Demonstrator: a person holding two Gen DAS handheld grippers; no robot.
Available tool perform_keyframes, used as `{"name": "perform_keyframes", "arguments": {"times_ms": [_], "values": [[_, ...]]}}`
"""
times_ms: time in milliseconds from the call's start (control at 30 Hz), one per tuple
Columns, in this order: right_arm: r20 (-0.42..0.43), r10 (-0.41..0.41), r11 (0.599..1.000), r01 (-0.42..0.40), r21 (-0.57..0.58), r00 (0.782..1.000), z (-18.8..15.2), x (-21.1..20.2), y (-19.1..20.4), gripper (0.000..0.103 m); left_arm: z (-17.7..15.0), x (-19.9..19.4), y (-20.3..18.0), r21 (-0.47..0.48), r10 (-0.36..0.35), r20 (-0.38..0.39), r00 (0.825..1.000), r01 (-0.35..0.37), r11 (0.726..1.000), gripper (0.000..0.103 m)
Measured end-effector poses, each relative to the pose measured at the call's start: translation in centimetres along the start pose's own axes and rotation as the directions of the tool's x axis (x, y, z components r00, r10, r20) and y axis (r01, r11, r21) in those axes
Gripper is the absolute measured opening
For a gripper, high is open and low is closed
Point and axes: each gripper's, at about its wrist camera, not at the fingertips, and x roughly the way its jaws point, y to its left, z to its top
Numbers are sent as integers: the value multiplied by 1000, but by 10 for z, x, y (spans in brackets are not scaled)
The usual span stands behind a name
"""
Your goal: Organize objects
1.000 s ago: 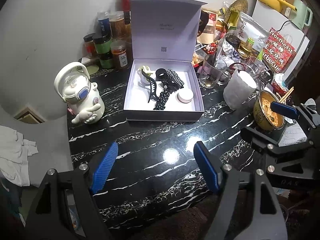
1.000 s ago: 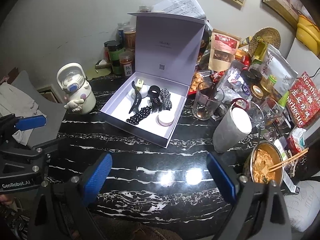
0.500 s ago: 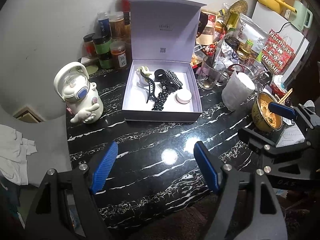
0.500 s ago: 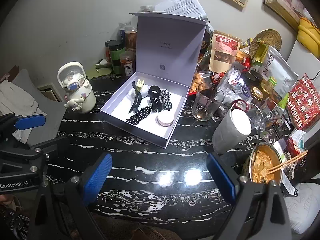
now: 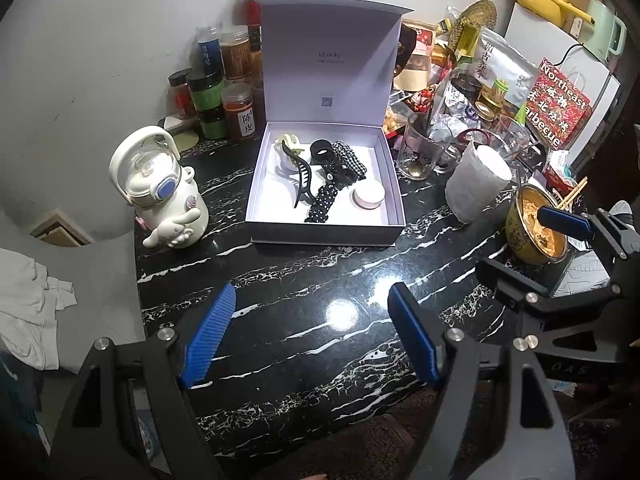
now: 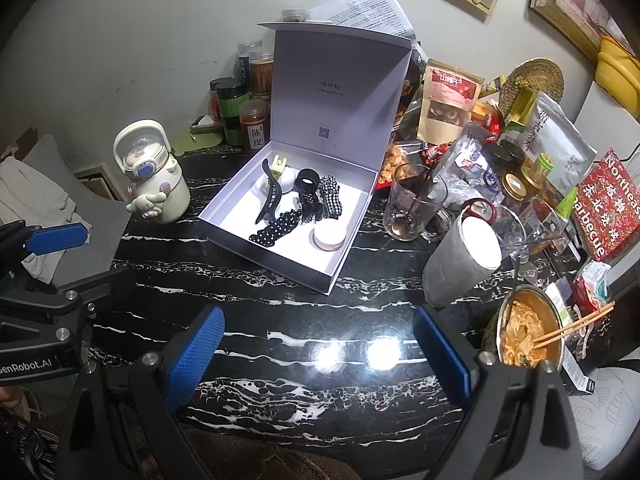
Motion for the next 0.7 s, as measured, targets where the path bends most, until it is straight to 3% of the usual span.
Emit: {"name": "perform_keyframes", "arguments": {"times_ms": [700], "values": [[-25,18,1000,-18,-11,1000,-5,8,-2,96,-3,4,0,-12,-9,-21,1000,9,1000,87]]}}
